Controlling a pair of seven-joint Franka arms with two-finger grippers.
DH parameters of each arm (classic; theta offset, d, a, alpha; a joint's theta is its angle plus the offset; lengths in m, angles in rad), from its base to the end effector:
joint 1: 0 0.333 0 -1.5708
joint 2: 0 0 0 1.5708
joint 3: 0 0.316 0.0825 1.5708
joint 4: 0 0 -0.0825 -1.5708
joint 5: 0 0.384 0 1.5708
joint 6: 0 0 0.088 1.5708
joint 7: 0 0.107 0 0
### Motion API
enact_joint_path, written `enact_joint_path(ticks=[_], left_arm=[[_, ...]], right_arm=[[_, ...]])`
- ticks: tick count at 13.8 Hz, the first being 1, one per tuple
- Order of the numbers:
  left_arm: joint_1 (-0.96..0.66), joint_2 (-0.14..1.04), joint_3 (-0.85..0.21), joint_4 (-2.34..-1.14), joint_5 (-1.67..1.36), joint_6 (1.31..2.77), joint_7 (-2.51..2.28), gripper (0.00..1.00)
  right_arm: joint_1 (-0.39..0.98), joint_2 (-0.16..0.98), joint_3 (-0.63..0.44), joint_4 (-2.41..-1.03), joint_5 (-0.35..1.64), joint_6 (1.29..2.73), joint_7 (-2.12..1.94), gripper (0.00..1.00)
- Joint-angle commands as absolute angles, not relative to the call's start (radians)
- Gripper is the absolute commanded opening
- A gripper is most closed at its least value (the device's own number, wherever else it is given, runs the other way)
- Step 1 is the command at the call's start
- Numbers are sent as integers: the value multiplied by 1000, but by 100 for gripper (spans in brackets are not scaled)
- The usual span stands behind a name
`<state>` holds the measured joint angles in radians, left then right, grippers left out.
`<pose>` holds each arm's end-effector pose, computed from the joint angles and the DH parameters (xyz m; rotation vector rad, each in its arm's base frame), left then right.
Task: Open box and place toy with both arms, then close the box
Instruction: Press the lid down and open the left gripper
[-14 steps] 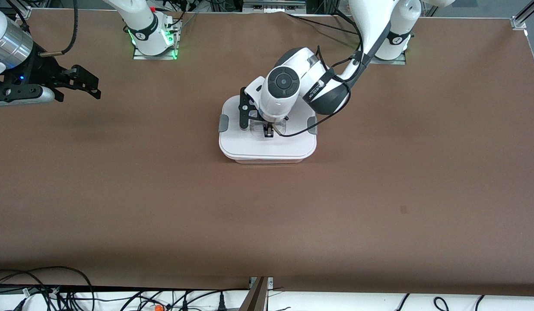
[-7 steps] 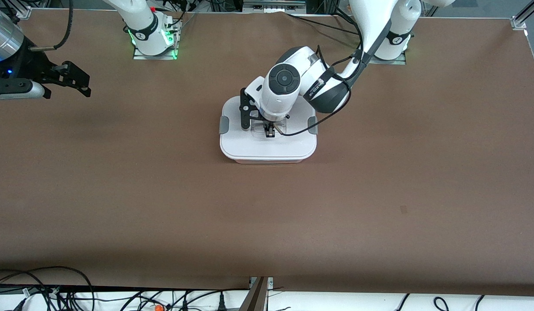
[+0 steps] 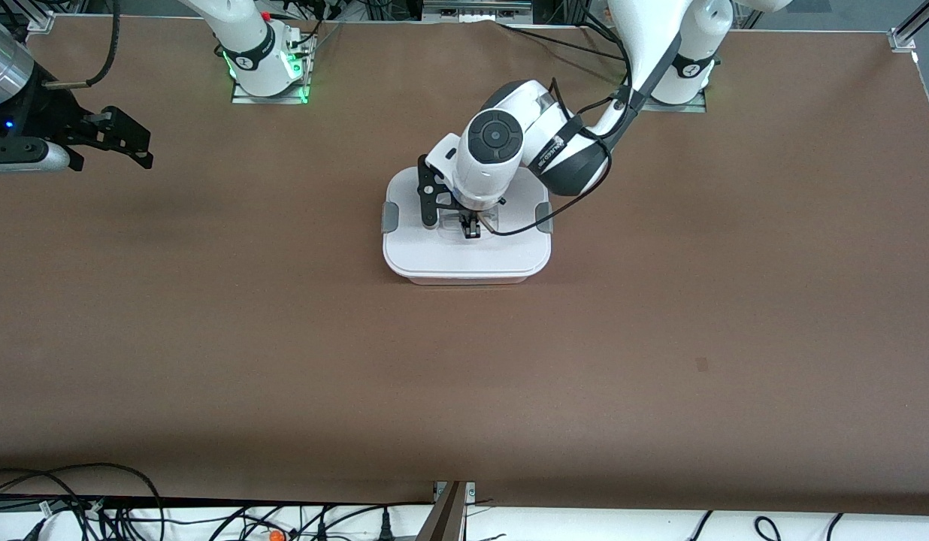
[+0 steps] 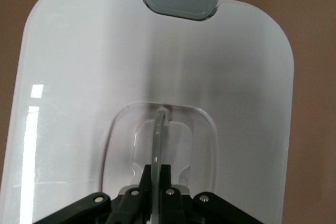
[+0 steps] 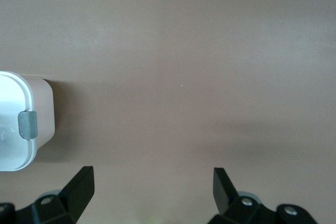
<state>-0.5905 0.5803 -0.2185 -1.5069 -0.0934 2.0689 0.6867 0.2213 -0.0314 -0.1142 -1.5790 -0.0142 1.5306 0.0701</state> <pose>0.4994 -0.4949 0.3341 2.2341 -1.9129 -0.0277 0.5379 0.0552 0.6342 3.1289 0.0573 -0.0253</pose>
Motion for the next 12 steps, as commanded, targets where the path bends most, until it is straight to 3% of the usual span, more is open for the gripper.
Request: enact_joint_path(ticks=[1,2,3,4,5,12], left_arm=[[-595,566,-207,-1580,-57,2089,638,0],[-595,566,-207,-1580,-57,2089,640,9],[-594,566,-207,-1580,-57,2089,640,34],[-589,565,-207,-1578,-55,2089,653,70],[-580,549,-207,-1577,-54,2080,660,100],[-468,371,-198,-1554,-64,1855,612,100]], right_arm=[[206,-26,-135,-1560,-14,1488,72,100],[206,-23,-135,-1560,-12,1489,72,100],[206,-21,-135,-1560,-12,1488,72,100],[206,-21,-133,-1560,-12,1488,72,100],[206,-21,-133,-1559,-11,1488,72,100],[206,-21,-133,-1559,-11,1491,72,100]])
